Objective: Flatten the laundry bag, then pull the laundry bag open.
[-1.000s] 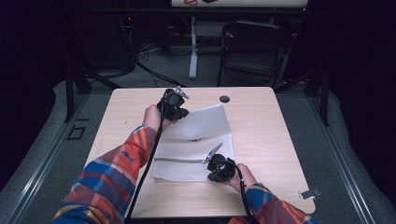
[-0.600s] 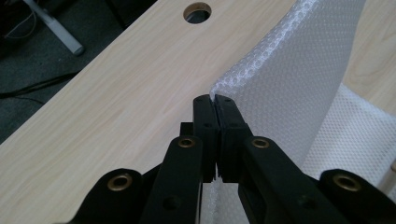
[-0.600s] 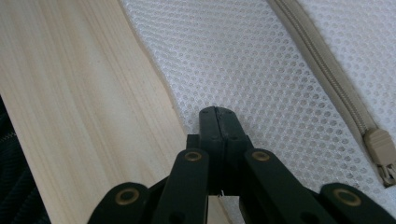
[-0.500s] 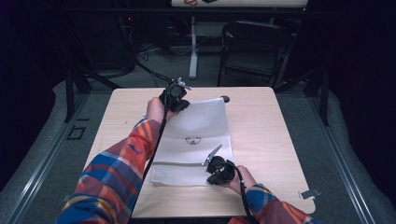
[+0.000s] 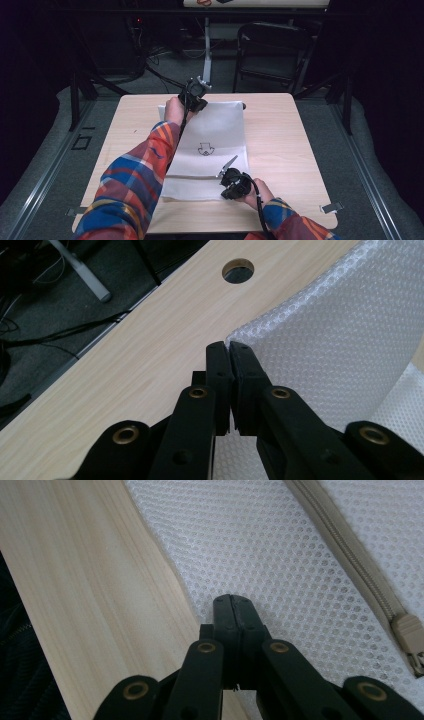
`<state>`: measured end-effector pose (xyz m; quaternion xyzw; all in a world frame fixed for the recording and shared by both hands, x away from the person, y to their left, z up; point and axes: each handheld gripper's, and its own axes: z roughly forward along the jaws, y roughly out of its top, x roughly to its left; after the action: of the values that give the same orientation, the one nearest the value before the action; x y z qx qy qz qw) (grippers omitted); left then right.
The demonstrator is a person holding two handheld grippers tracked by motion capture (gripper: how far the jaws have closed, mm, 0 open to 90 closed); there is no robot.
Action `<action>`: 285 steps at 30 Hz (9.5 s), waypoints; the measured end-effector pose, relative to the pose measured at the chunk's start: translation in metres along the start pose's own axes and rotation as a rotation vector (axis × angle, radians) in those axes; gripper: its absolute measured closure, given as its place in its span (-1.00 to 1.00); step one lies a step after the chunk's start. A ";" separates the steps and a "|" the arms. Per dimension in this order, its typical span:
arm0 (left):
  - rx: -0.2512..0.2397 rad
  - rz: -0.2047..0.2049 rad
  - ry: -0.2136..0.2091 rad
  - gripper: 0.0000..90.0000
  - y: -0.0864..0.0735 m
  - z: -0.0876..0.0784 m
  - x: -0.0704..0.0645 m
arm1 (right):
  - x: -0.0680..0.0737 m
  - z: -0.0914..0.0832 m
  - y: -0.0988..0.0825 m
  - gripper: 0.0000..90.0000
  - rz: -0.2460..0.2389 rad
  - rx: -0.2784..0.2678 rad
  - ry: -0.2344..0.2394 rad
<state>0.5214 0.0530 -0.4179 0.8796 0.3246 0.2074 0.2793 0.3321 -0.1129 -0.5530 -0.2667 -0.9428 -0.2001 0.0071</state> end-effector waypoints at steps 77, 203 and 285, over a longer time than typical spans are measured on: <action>0.005 -0.010 -0.297 -0.65 -0.132 -0.006 -0.093 | -0.070 -0.065 -0.043 0.02 0.258 -0.193 -0.172; 0.050 0.157 -0.515 0.81 -0.122 0.055 -0.153 | -0.059 -0.012 -0.024 1.00 0.226 -0.180 -0.131; 0.086 0.114 -0.512 0.81 -0.147 0.034 -0.121 | -0.062 -0.014 -0.029 1.00 0.217 -0.144 -0.157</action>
<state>0.3879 0.0509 -0.5578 0.9314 0.2018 -0.0202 0.3024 0.3692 -0.1713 -0.5583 -0.3815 -0.8894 -0.2436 -0.0641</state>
